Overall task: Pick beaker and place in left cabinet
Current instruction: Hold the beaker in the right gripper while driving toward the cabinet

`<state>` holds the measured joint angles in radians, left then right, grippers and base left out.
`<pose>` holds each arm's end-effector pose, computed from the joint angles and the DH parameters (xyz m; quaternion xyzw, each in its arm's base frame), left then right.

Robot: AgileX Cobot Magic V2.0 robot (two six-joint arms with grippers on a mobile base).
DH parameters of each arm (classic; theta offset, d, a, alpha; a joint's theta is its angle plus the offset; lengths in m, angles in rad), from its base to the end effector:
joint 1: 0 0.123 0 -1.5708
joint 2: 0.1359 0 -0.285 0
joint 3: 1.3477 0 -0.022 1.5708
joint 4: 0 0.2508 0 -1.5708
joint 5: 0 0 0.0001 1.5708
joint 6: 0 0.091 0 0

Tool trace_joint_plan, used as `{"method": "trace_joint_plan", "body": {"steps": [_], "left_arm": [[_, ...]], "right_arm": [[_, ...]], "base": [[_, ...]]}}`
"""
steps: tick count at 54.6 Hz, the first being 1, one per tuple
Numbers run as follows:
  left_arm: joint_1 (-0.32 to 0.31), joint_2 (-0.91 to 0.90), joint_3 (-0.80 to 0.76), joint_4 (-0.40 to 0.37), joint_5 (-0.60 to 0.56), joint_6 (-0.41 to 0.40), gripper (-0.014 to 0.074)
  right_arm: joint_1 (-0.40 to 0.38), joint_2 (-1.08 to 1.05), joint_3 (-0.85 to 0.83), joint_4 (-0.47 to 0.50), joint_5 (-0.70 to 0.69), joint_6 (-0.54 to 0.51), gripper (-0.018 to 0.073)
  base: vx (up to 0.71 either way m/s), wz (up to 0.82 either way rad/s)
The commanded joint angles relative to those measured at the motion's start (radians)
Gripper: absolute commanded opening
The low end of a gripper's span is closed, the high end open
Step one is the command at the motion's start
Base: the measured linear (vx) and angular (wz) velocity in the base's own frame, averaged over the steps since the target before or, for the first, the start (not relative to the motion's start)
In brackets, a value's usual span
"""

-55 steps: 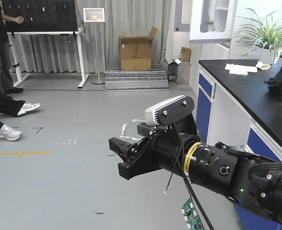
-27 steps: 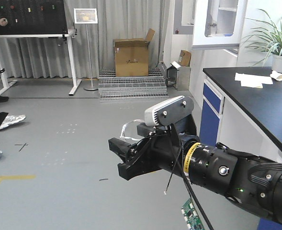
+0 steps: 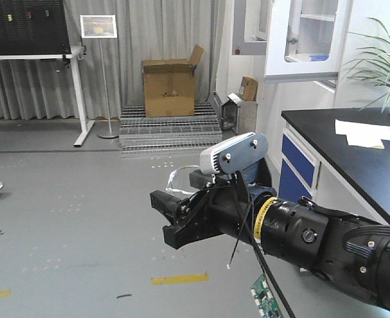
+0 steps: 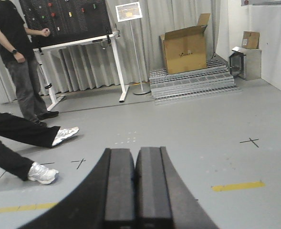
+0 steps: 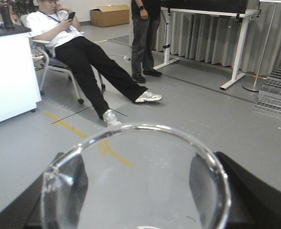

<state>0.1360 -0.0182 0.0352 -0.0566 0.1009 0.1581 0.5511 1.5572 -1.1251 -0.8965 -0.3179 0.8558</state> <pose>0.0561 0.0071 0.1931 -0.0103 0.7177 0.0805 0.6916 0.2999 0.2103 0.3292 -0.2870 0.6974 0.2617 0.6023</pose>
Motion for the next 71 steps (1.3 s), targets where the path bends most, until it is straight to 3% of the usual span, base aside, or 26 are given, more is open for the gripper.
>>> {"method": "trace_joint_plan", "body": {"steps": [1,71], "left_arm": [[0.0,-0.011,-0.018,-0.005,-0.082,-0.002,-0.0006],[0.0,-0.009,-0.018,-0.005,-0.082,-0.002,-0.0006]], "right_arm": [[-0.004,-0.039,-0.038,0.016,-0.053,-0.001,0.0201],[-0.004,-0.038,-0.038,0.016,-0.05,-0.001,0.0201]], "base": [[0.6,-0.08],[0.54,0.12]]}}
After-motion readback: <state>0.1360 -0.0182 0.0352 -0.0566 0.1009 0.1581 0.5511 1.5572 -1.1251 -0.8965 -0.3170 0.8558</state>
